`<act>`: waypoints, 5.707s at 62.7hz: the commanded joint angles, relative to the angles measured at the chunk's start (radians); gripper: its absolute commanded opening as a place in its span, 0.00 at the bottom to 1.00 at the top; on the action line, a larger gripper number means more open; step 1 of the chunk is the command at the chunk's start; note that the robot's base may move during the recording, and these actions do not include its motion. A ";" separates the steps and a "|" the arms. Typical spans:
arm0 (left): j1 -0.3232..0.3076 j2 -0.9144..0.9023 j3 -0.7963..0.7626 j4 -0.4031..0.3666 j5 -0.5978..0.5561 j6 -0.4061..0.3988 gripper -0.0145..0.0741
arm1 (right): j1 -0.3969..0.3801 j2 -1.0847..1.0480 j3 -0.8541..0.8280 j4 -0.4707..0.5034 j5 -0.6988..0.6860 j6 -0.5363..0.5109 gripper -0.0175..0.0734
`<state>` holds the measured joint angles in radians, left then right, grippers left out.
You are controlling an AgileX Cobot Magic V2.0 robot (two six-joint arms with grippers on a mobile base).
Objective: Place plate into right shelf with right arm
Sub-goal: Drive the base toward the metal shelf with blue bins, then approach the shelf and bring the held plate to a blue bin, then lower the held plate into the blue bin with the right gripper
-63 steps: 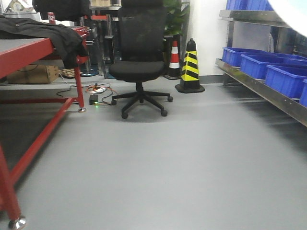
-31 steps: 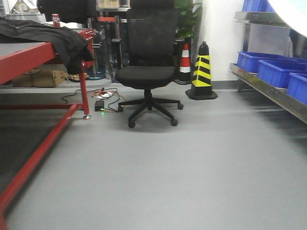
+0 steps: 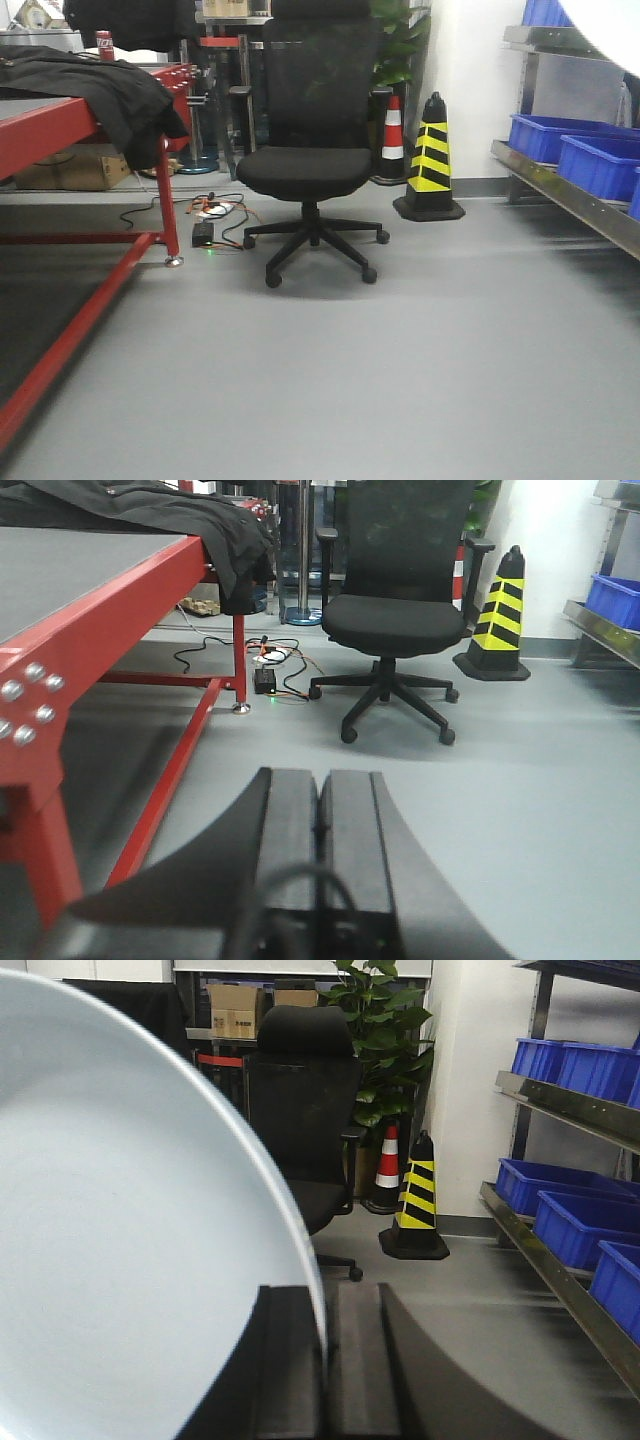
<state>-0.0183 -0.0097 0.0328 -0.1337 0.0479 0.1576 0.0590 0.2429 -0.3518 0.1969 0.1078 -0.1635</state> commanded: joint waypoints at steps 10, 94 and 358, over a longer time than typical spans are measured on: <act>-0.002 -0.010 0.010 -0.008 -0.090 -0.007 0.02 | -0.003 0.008 -0.030 0.004 -0.092 -0.004 0.25; -0.002 -0.010 0.010 -0.008 -0.090 -0.007 0.02 | -0.003 0.008 -0.030 0.004 -0.092 -0.004 0.25; -0.002 -0.010 0.010 -0.008 -0.090 -0.007 0.02 | -0.001 0.428 -0.578 0.116 0.013 0.041 0.25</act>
<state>-0.0183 -0.0097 0.0328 -0.1337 0.0479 0.1576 0.0590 0.5761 -0.8153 0.3167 0.1942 -0.1267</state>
